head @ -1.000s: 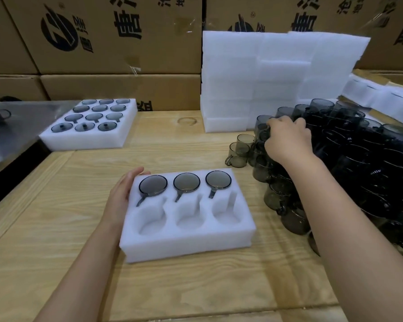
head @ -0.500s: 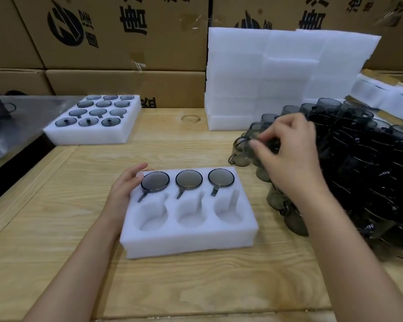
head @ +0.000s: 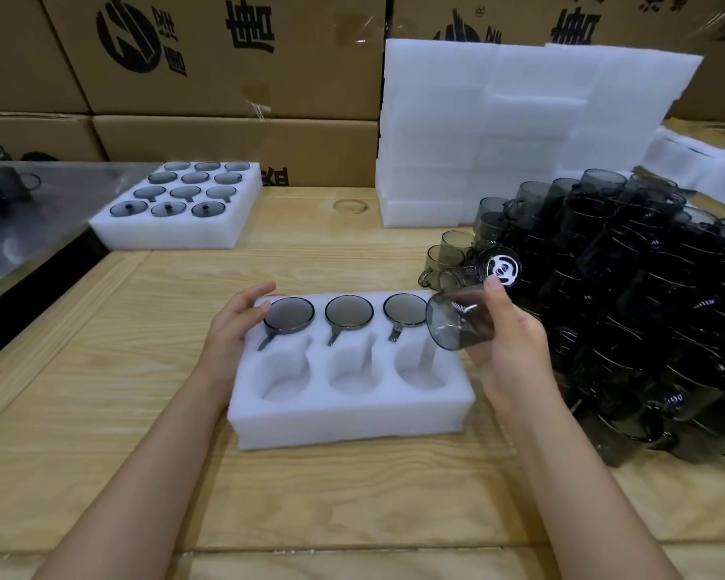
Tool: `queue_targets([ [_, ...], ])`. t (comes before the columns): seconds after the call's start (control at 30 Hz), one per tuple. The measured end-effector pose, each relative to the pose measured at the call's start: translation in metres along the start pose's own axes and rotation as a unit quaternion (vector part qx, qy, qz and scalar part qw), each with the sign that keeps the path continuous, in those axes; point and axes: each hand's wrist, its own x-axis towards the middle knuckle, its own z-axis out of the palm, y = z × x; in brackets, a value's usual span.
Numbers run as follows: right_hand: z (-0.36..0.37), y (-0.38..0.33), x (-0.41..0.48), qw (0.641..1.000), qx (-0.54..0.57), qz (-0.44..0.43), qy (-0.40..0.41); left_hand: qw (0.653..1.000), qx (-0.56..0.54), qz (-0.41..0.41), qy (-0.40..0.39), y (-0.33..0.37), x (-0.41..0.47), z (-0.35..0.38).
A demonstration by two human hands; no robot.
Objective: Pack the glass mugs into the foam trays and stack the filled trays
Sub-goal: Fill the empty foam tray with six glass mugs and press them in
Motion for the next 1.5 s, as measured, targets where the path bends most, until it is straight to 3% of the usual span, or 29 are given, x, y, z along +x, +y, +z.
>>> queue_targets([
  [0.27, -0.011, 0.000, -0.006, 0.989, -0.007, -0.004, -0.149, 1.000, -0.010, 0.000, -0.002, 0.000, -0.002, 0.001],
  [0.33, -0.012, -0.001, -0.008, 0.988, -0.079, -0.003, -0.133, 1.000, -0.017, -0.001, -0.004, 0.001, -0.002, 0.001],
  [0.43, -0.012, -0.001, -0.012, 0.975, -0.199, -0.068, -0.078, 1.000, -0.020, -0.001, -0.007, 0.002, -0.003, 0.001],
  [0.57, -0.018, -0.004, -0.011, 0.964, -0.230, -0.070, -0.117, 1.000, -0.024, -0.005, -0.005, 0.002, -0.003, 0.002],
  [0.7, -0.019, -0.004, -0.012, 0.908, -0.380, -0.087, -0.155, 1.000, -0.029, -0.004, -0.004, 0.003, -0.004, 0.002],
  [0.9, -0.016, -0.004, -0.016, 0.867, -0.461, -0.137, -0.129, 1.000, -0.017, -0.006, 0.000, 0.003, -0.005, 0.004],
  [1.23, -0.010, 0.001, -0.017, 0.808, -0.534, -0.185, -0.167, 1.000, -0.004, -0.005, 0.002, 0.005, -0.007, 0.006],
  [1.3, -0.010, -0.002, -0.016, 0.811, -0.534, -0.163, -0.176, 1.000, 0.001, -0.004, 0.003, 0.006, -0.007, 0.006],
  [1.4, -0.003, -0.012, -0.012, 0.843, -0.492, -0.162, -0.143, 1.000, 0.008, -0.003, 0.005, 0.007, -0.007, 0.007],
  [1.47, 0.008, -0.017, -0.004, 0.828, -0.508, -0.182, -0.151, 1.000, 0.012, -0.004, 0.005, 0.007, -0.007, 0.007],
  [1.5, 0.015, -0.018, 0.002, 0.804, -0.541, -0.181, -0.170, 1.000, 0.014, -0.003, 0.006, 0.007, -0.007, 0.007],
])
